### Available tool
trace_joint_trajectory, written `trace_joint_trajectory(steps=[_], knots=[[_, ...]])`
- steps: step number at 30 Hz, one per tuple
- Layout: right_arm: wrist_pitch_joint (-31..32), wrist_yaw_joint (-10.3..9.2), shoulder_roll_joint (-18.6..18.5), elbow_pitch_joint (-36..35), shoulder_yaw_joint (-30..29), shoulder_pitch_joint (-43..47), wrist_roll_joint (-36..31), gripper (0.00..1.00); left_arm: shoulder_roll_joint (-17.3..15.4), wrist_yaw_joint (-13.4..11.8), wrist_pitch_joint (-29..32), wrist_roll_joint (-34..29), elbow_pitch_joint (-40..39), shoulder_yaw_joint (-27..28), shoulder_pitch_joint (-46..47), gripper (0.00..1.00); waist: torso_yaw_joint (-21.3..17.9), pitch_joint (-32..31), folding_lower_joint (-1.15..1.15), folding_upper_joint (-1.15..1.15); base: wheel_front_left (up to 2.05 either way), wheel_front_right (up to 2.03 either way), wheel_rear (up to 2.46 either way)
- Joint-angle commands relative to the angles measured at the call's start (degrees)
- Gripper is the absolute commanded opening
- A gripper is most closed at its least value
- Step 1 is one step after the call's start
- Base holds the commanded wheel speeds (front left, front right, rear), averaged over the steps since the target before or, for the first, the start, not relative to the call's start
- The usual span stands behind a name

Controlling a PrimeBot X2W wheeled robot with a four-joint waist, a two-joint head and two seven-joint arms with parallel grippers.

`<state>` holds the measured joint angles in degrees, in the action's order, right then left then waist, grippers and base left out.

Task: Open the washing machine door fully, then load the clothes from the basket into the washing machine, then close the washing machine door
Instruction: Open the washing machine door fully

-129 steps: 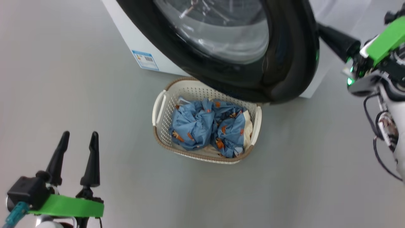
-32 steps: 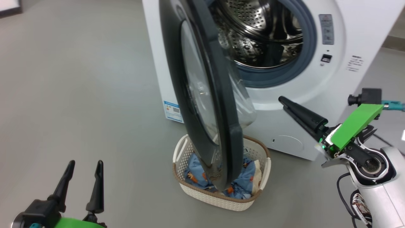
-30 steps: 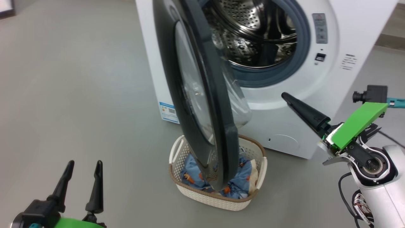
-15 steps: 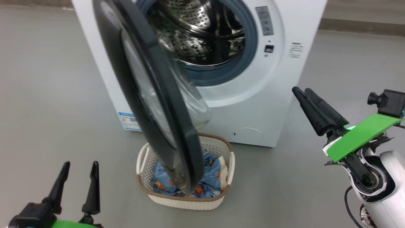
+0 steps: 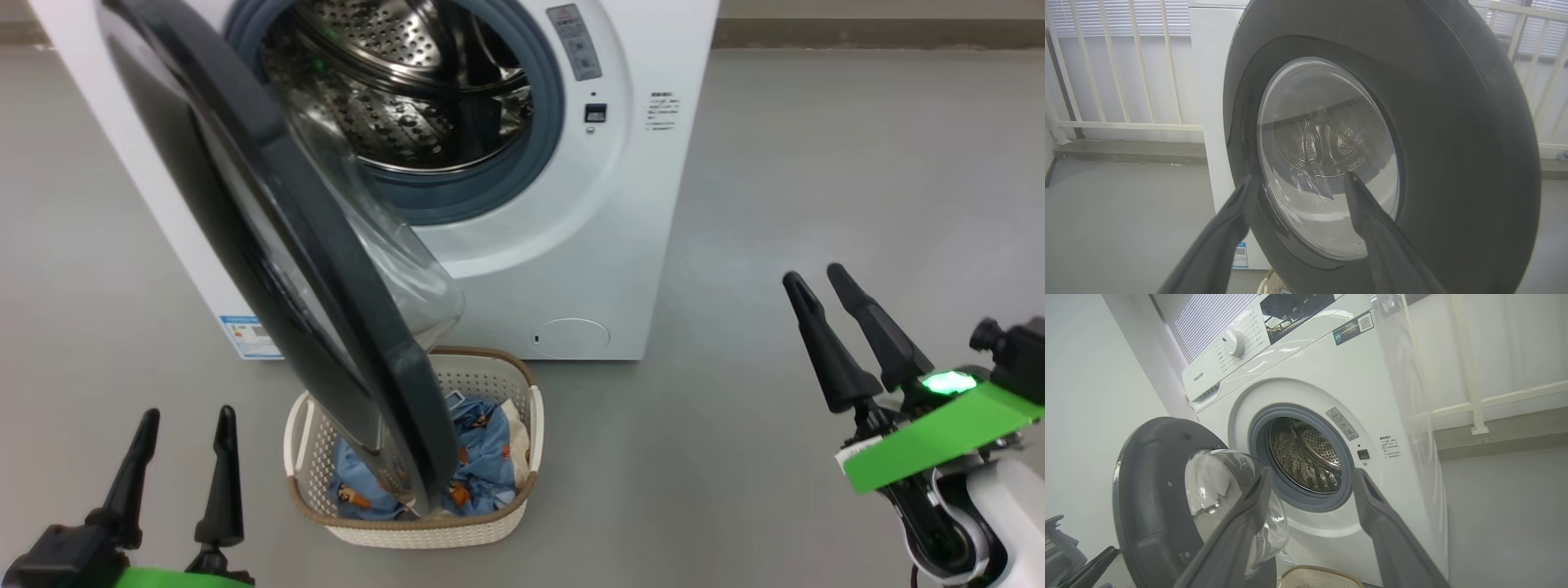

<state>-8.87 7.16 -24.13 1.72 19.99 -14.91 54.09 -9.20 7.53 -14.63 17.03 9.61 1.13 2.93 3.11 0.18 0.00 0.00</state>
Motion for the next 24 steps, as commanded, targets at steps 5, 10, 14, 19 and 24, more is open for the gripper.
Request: trace_joint_trajectory(steps=[5, 10, 14, 19, 24], knots=[[-4.5, 0.33, -0.5, 0.1, -1.4, 4.1, -4.3, 1.0, -0.6, 0.0, -0.4, -0.8, -2.3, 2.7, 0.0, 1.0, -2.9, -0.1, 0.0, 0.0, 0.0, 0.0, 0.0], [-5.9, 0.33, 1.5, 0.3, -4.9, 7.6, -8.6, 1.0, -0.3, 0.0, -0.4, -1.1, -2.7, 3.1, -0.5, 1.0, -4.2, -0.3, 0.0, 0.0, 0.0, 0.0, 0.0], [-6.1, 0.33, 2.3, 1.2, -6.5, 10.0, -13.6, 1.0, 0.0, 0.0, -0.4, -1.2, -3.2, 3.3, -0.8, 1.0, -4.9, -0.3, 0.0, 0.0, 0.0, 0.0, 0.0], [-6.1, 0.33, 3.1, 3.3, -7.9, 11.8, -18.7, 1.0, 0.6, 0.0, -0.4, -1.2, -3.5, 3.0, -1.1, 1.0, -5.2, -0.2, 0.0, 0.0, 0.0, 0.0, 0.0], [-6.1, 0.33, 4.5, 5.1, -9.8, 12.7, -20.1, 1.0, 1.0, 0.0, -0.4, -1.4, -3.6, 2.9, -1.4, 1.0, -5.3, -0.4, 0.0, 0.0, 0.0, 0.0, 0.0]])
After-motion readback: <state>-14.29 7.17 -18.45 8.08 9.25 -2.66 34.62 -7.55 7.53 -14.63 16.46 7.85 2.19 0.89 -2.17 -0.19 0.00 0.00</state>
